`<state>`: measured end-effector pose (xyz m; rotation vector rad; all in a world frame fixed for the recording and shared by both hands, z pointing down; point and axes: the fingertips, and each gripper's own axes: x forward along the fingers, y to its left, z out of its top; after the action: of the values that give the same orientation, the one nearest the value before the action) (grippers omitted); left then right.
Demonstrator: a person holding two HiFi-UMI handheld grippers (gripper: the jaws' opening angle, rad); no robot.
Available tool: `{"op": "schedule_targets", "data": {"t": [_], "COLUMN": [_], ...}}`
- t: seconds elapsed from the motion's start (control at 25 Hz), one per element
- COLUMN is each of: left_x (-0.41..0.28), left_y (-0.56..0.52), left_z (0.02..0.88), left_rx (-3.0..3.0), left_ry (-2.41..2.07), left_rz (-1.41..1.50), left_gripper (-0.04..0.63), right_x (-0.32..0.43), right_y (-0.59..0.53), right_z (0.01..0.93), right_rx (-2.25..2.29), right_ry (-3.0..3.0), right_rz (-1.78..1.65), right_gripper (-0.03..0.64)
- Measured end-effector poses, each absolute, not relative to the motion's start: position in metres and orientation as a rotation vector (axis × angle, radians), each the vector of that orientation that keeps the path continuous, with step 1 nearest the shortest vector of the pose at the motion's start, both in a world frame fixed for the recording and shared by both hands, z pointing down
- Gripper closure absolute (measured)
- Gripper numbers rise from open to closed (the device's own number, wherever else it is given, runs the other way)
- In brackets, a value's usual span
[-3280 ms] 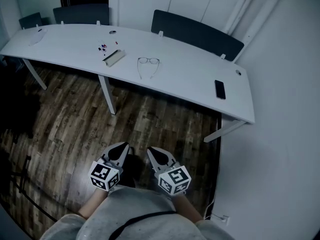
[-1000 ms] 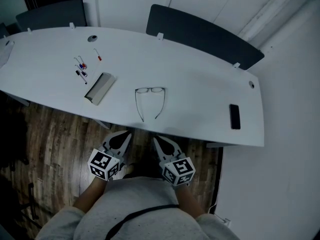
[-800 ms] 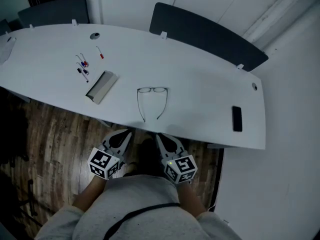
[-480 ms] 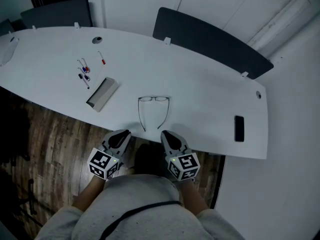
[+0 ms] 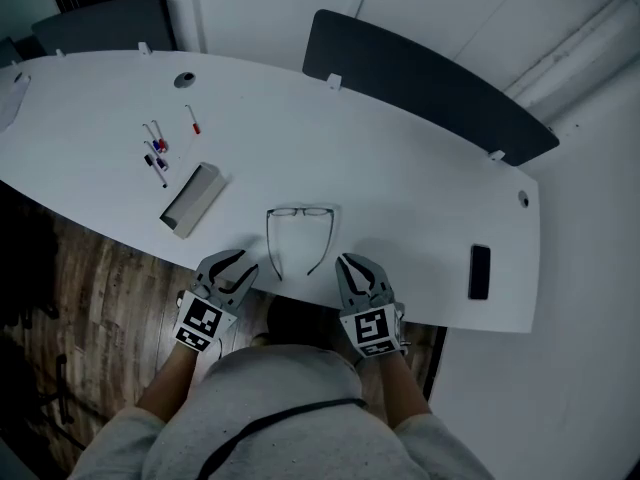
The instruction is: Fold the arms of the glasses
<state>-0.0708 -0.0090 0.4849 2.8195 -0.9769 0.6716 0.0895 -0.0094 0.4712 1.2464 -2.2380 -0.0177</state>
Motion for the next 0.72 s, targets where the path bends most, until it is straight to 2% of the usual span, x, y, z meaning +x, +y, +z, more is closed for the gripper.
{"op": "schedule_targets", "data": {"t": [0.28,0.32,0.4,0.56,0.72], "left_x": [-0.062,-0.06,-0.059,-0.05,-0.041], "left_y": [-0.025,-0.027,-0.029,-0.031,-0.034], "left_z": [0.505,0.508,0.513,0.517,0.52], "left_rx": [2.962,2.988,3.043,3.166,3.212], "left_ry": [-0.909,-0.897,-0.886,-0.833,-0.777], "left_rz": [1.067,1.137,1.277,1.544,1.673], "left_gripper": [0.43,0.424,0.422,0.416,0.407], "right_x": [0.09,0.089,0.086,0.082,0.08], "right_y": [-0.031,-0.033,-0.037,-0.039,-0.042], "right_z": [0.492,0.496,0.502,0.51,0.517], "right_rx": [0.934,0.893,0.814,0.703,0.64], "right_ry": [-1.984,-1.943,-1.89,-1.849,-1.8], "right_rz": [-0.492,-0.551,-0.647,-0.778,-0.883], "right_gripper": [0.593,0.584,0.51,0.477,0.453]}}
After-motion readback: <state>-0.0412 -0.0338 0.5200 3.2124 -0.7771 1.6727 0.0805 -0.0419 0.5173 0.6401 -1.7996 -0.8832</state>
